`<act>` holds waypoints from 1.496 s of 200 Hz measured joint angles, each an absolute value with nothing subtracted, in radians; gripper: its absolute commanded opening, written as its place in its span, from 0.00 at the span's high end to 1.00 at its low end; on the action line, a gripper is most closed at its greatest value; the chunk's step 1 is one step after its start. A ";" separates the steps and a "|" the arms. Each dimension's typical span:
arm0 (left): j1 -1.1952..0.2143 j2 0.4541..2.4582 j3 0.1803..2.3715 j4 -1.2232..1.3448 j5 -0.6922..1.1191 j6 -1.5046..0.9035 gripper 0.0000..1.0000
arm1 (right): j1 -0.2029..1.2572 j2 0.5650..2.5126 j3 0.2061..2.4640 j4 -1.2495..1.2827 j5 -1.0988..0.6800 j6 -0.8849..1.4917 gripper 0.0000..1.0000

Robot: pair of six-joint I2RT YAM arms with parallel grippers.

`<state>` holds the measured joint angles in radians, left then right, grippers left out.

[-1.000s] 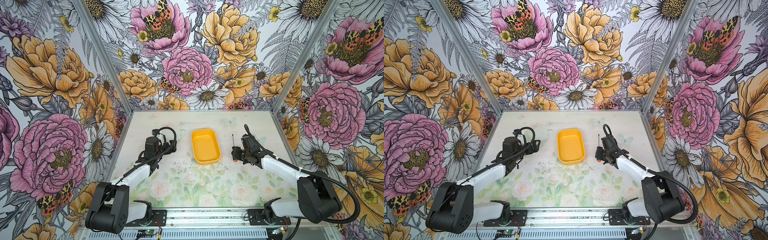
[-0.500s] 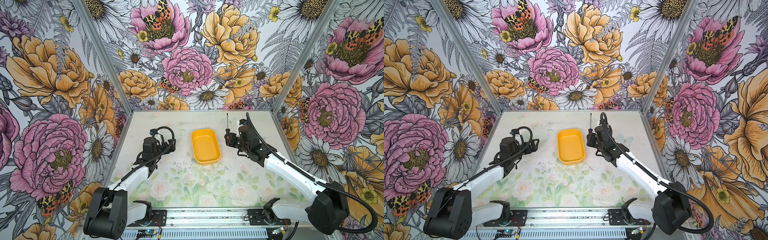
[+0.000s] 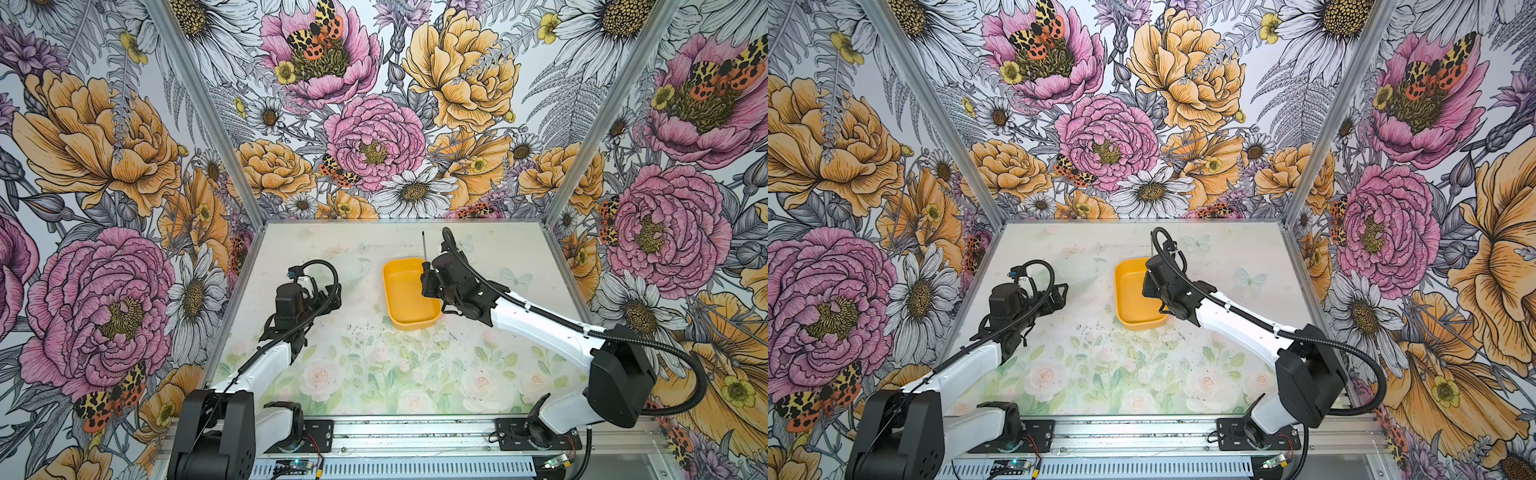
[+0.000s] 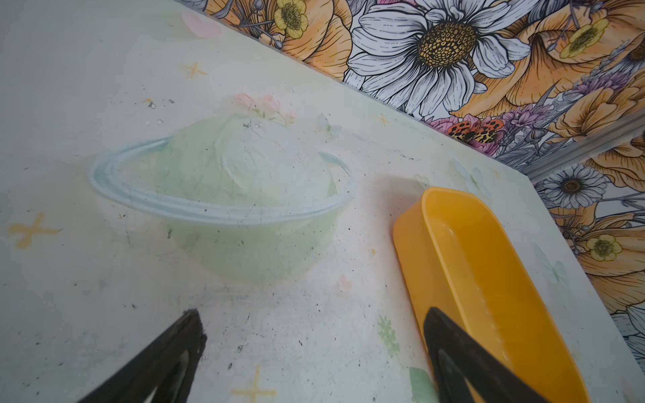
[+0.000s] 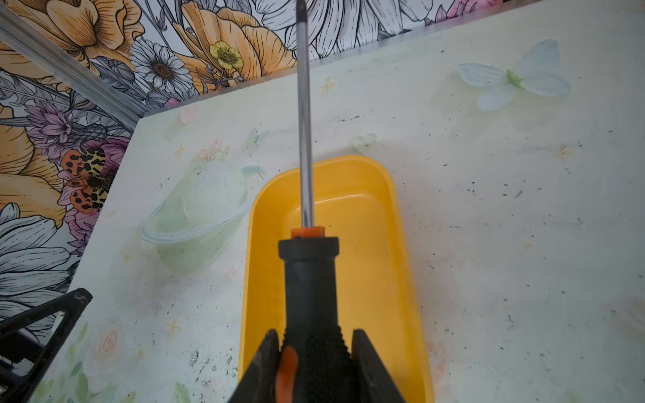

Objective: Put the screwdriver in the bin
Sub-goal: Place the screwdriver into the bin.

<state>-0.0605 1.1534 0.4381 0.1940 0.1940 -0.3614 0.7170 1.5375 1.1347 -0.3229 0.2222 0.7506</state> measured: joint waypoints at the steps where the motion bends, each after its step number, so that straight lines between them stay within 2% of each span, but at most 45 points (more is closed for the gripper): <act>1: -0.060 1.153 0.437 0.195 0.194 -0.361 0.01 | 0.717 1.540 1.138 -0.325 0.221 0.752 1.00; 73: -0.028 1.152 0.387 0.253 0.219 -0.380 0.01 | 0.722 1.792 1.239 -0.396 0.121 0.825 1.00; 288: -0.027 1.159 0.383 0.281 0.223 -0.395 0.01 | 0.723 1.919 1.239 -0.440 0.051 0.826 1.00; 299: -0.027 1.161 0.383 0.281 0.223 -0.395 0.01 | 0.723 1.926 1.239 -0.437 0.048 0.827 0.97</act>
<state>-0.0273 1.1614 0.3828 0.2813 0.2234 -0.3950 0.7235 1.9259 1.2392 -0.4374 0.0483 0.8268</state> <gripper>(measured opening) 0.989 0.330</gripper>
